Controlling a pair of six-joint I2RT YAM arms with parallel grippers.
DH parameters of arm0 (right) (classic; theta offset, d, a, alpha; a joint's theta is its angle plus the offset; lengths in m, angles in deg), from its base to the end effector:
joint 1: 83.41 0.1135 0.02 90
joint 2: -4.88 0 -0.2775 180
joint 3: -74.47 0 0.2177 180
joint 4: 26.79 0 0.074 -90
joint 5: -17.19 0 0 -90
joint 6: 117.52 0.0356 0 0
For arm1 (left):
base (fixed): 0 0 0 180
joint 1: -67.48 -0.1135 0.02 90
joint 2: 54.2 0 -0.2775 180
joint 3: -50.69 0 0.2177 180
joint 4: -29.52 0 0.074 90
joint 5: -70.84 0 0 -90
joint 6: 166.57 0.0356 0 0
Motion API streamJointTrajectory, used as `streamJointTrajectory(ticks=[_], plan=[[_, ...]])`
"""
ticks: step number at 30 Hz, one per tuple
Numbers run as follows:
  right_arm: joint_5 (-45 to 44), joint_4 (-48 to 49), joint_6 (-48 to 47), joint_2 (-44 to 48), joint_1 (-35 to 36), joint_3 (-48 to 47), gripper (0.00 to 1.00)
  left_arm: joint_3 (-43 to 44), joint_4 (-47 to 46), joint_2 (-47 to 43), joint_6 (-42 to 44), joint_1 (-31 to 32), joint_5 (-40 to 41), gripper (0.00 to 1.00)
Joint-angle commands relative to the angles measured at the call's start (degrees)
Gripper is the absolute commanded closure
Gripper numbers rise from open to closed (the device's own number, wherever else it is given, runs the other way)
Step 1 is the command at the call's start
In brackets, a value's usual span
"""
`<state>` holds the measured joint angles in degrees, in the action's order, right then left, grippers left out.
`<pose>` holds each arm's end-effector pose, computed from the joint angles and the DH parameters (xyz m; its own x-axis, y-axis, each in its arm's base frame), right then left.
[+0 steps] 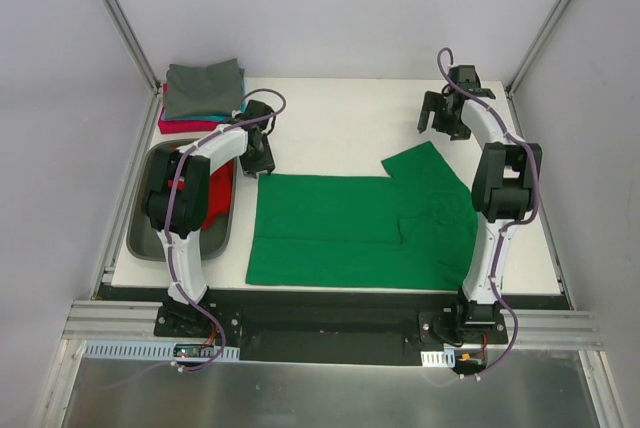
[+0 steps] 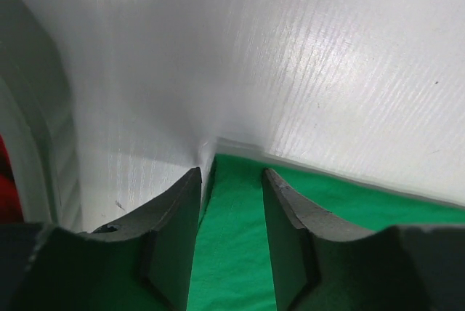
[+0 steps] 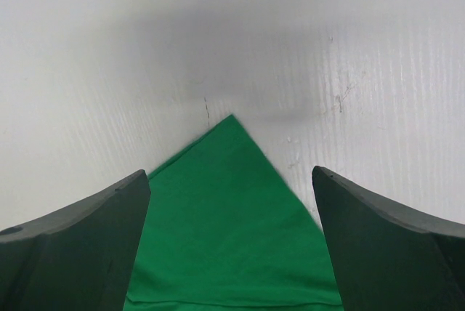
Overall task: Fold and stack the t-shirts
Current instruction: Grap the side of the flattened tshirt furthest away from the robot with both arms
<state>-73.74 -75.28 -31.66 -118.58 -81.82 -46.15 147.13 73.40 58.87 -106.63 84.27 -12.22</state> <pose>0.4588 0.0122 0.2487 -0.7771 -0.0938 -0.6223 -0.0739 0.9956 -0.0577 0.3757 -0.1089 0.2113 -0.8364 -0.2670 -0.4787 -0.2185 0.9634 -0.1556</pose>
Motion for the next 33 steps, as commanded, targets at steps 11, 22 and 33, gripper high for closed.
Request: streamJointTrajectory(ticks=[11, 22, 33], plan=[[-4.7, -3.1, 0.3, -3.5, 0.6, -5.4, 0.04, -1.5, 1.3, 1.0, -2.4, -0.4, -2.9, 0.90], [-2.3, -8.2, 1.2, -9.7, 1.6, -11.9, 0.01, -2.8, 0.4, -0.9, -1.6, -0.4, -2.7, 1.00], [-9.3, -20.0, 3.5, -16.5, 2.8, -22.1, 0.17, -3.8, -0.5, -1.6, -1.5, -0.4, -4.7, 1.00]])
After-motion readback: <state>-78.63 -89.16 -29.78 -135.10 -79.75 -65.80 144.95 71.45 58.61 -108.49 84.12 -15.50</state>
